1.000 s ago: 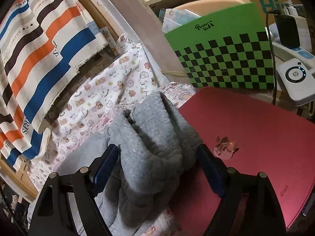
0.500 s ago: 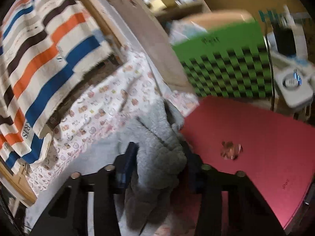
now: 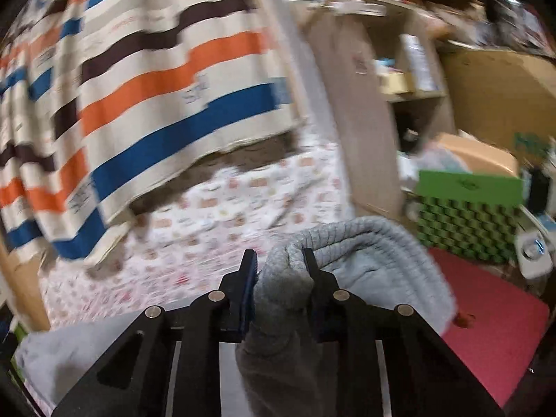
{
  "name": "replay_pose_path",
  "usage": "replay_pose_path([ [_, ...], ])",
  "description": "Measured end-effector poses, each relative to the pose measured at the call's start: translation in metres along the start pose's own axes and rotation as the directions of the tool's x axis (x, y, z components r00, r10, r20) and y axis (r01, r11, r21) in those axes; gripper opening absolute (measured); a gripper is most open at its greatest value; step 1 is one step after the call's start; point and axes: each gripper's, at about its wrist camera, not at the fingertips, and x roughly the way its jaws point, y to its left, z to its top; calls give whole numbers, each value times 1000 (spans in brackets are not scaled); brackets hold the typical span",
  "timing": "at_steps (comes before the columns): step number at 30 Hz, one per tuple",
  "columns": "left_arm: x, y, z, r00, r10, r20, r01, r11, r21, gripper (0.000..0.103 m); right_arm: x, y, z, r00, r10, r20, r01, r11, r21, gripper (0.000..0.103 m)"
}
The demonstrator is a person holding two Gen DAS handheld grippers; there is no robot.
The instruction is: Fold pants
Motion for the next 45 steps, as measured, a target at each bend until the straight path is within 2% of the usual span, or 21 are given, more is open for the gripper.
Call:
replay_pose_path([
  [3,7,-4,-5,1000,-4,-25,4,1000,8,102,0,-44,-1,999,-26,-35,29,995,99,28],
  [6,14,-10,-8,998,-27,-56,26,1000,-5,102,7,-78,-10,996,-5,-92,20,987,160,31],
  [10,15,-26,-9,997,-49,-60,50,999,14,102,17,-111,-24,986,14,-166,26,971,237,44],
  [12,14,-36,-9,997,-54,-56,56,998,41,102,16,-121,-29,985,22,-172,23,966,256,50],
  [14,15,-45,-9,996,-69,-53,72,996,58,102,15,-125,-33,983,21,-180,24,969,244,61],
  [16,15,-52,-9,996,-75,-48,78,995,65,102,16,-128,-37,980,16,-199,30,974,223,68],
  [19,18,-61,-9,994,-91,-54,95,992,79,102,17,-132,-43,975,19,-222,33,973,228,72],
  [24,24,-70,-12,992,-95,-80,103,990,95,102,20,-145,-51,964,106,-242,-15,936,352,73],
  [29,31,-71,-16,990,-94,-104,104,990,93,102,18,-137,-55,950,187,-251,-90,931,353,73],
  [32,37,-72,-18,987,-102,-126,113,990,84,102,28,-133,-52,949,197,-248,-104,934,342,73],
  [40,34,-72,-17,989,-102,-106,112,989,97,102,55,-134,-40,952,176,-250,-87,940,331,75],
  [42,36,-72,-18,988,-103,-113,114,989,96,102,60,-132,-38,954,166,-249,-82,945,317,65],
  [43,37,-72,-19,988,-104,-115,115,989,94,102,62,-130,-38,955,153,-255,-72,951,301,51],
  [45,36,-72,-19,988,-107,-113,118,989,92,102,61,-123,-36,961,131,-245,-63,962,266,43],
])
